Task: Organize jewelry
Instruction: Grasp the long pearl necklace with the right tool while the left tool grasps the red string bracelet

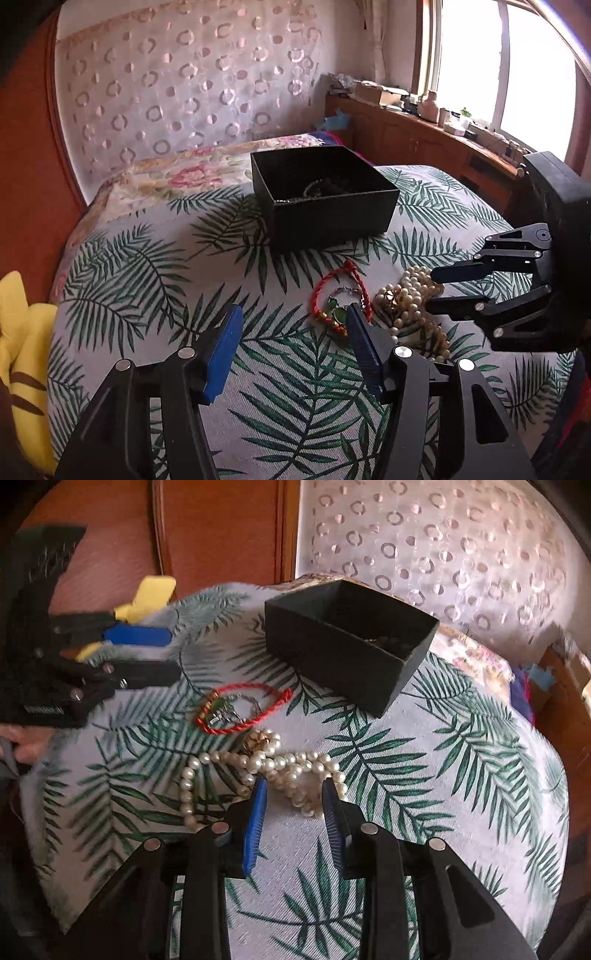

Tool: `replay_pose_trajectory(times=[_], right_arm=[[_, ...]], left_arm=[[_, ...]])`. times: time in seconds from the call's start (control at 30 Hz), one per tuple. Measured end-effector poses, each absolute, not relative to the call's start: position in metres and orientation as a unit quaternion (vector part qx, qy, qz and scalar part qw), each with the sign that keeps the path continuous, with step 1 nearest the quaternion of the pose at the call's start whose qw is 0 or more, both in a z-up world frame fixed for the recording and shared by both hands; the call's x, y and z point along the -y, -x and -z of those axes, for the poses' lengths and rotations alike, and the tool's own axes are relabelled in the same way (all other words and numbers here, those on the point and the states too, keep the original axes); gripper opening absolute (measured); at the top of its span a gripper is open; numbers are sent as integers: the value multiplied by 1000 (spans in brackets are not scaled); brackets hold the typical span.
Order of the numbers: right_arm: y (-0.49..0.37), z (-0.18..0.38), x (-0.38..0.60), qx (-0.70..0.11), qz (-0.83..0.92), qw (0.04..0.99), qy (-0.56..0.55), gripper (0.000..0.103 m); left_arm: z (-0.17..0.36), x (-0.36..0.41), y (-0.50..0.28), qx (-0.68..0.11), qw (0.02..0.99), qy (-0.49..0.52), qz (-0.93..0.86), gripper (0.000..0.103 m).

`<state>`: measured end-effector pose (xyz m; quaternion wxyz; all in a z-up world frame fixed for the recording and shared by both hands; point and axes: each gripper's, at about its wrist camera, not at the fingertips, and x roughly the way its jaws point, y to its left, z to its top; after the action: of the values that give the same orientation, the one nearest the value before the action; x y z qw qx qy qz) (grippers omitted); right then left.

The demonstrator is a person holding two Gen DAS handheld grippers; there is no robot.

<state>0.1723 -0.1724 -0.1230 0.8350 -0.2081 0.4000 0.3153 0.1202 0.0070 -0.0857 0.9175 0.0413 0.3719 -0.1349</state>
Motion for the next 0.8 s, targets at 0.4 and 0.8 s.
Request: replay_pose_trajectory(times=[0.4, 0.8], right_arm=[[-171, 88, 203, -353, -298, 872, 162, 8], [-162, 38, 230, -305, -291, 897, 133, 8]], left_arm=[[103, -1, -133, -400, 904, -27, 148, 53], [105, 4, -152, -418, 895, -14, 158, 29]])
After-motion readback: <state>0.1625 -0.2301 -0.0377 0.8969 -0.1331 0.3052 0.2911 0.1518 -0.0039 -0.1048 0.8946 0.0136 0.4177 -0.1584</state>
